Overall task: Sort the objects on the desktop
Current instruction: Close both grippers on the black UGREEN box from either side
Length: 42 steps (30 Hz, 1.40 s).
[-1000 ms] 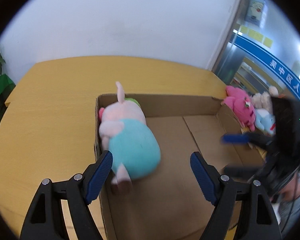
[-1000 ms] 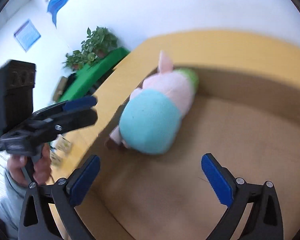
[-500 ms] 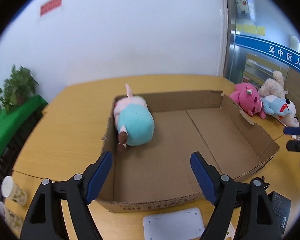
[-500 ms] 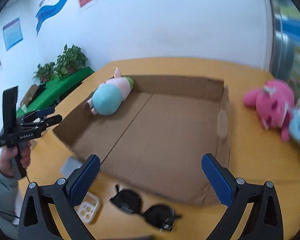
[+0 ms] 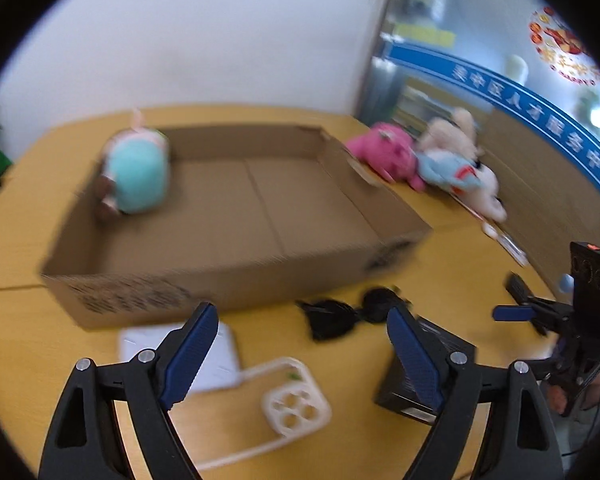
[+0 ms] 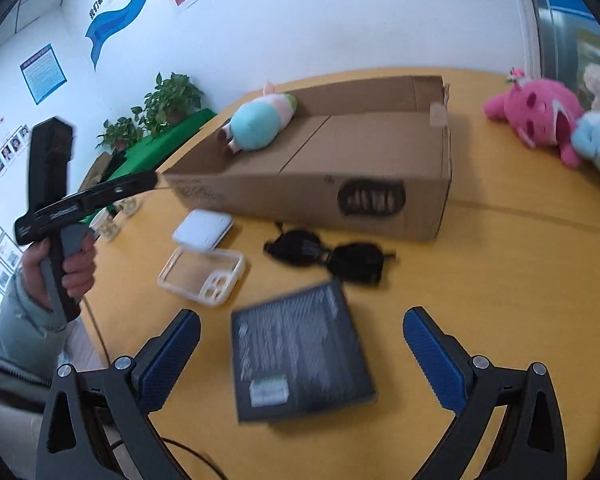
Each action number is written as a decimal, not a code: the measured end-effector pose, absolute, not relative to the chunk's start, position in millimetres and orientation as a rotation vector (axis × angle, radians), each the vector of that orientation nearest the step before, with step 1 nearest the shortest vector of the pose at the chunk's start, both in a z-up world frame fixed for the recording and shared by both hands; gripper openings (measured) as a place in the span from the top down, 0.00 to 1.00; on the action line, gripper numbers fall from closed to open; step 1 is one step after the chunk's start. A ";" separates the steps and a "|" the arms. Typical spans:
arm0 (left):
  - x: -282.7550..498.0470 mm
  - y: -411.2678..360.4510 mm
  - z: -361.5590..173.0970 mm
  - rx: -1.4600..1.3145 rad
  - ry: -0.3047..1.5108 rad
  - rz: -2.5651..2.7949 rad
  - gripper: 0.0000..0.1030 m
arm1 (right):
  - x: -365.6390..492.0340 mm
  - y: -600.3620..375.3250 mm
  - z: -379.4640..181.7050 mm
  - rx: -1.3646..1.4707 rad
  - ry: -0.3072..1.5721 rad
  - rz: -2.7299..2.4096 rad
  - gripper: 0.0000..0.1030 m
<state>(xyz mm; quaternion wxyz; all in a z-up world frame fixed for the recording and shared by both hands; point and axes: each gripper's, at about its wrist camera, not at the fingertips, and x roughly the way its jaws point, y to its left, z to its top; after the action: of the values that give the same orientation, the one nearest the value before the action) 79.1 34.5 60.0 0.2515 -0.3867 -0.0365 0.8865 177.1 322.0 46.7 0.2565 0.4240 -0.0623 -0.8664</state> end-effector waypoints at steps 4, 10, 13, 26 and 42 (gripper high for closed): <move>69.2 77.5 39.7 -1.108 -0.094 2.213 0.16 | 202.6 305.9 30.6 1.208 -0.052 -2.445 0.00; 63.8 149.0 -8.9 -1.289 0.060 2.020 0.17 | 209.4 275.7 -2.7 1.216 -0.181 -2.403 0.01; 73.1 163.1 -25.4 -1.324 0.057 1.931 0.19 | 210.1 278.1 -12.9 1.221 -0.136 -2.472 0.02; 115.8 147.7 -13.2 -1.344 -0.006 1.784 0.31 | 240.4 311.2 -8.7 1.157 -0.087 -2.363 0.03; 99.2 156.2 -30.0 -1.426 -0.043 1.762 0.28 | 223.8 269.2 -36.1 1.260 0.147 -2.371 0.14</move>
<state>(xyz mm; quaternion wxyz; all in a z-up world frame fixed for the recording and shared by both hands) 99.2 156.2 -30.1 0.4235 -0.5698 -0.0172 0.7041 223.8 269.2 -36.1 0.2243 0.4567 0.0533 -0.8592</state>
